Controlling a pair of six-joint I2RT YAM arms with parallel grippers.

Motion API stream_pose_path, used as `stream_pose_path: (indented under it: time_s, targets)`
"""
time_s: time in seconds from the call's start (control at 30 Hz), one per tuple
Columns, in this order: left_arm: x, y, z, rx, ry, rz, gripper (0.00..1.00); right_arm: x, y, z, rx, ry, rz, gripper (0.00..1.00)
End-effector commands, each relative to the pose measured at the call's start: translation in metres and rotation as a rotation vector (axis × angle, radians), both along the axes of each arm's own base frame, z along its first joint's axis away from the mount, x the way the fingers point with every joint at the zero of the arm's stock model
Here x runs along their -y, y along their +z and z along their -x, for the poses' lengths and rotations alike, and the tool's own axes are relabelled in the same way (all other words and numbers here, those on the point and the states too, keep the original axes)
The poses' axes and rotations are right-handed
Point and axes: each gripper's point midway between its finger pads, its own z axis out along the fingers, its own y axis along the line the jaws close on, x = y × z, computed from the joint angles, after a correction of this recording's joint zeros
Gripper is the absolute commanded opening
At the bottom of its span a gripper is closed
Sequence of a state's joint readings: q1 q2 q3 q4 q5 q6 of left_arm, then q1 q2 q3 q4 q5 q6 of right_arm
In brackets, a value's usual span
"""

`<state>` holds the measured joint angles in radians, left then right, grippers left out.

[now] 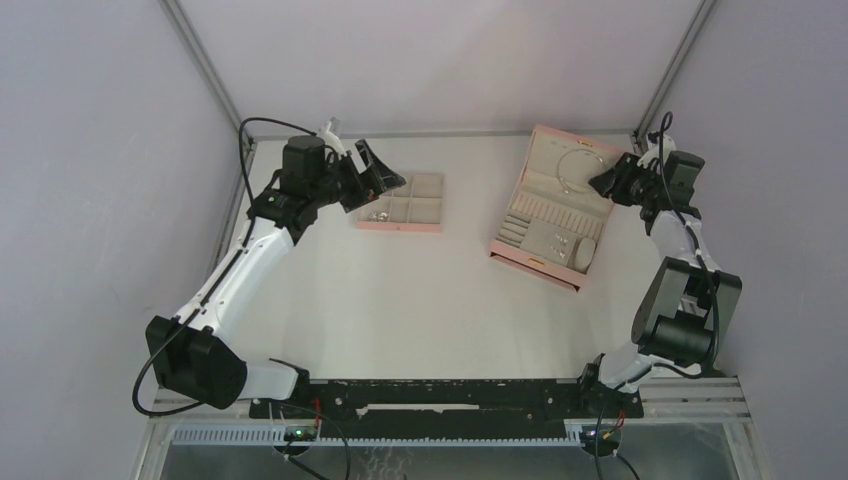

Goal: Organize the mixed jewelry

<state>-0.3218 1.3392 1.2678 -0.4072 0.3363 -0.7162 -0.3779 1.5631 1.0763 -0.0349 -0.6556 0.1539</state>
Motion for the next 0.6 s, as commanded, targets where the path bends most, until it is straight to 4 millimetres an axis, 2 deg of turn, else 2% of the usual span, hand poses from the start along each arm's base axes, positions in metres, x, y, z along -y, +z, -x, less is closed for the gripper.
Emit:
stream_pose_path:
  time_s: [0.0,0.03,0.07,0.2,0.37,0.57]
  targets:
    - [-0.004,0.027,0.002,0.080,0.002,0.012,0.88,0.005,0.029,0.001,0.044,-0.029,0.066,0.66]
    - [-0.004,0.028,0.002,0.082,0.001,0.012,0.88,0.004,0.031,0.003,0.044,-0.028,0.072,0.93]
    - [-0.004,0.028,0.002,0.083,0.003,0.011,0.88,0.003,0.032,0.005,0.042,-0.029,0.076,0.99]
    - [-0.005,0.027,0.004,0.085,0.005,0.008,0.88,0.000,0.045,0.015,0.060,-0.032,0.100,1.00]
    - [-0.006,0.025,0.006,0.083,0.006,0.007,0.88,-0.007,0.071,0.032,0.122,-0.030,0.124,1.00]
    - [-0.015,0.021,0.003,0.101,0.031,-0.049,0.89,-0.021,0.113,0.067,0.201,-0.030,0.196,1.00]
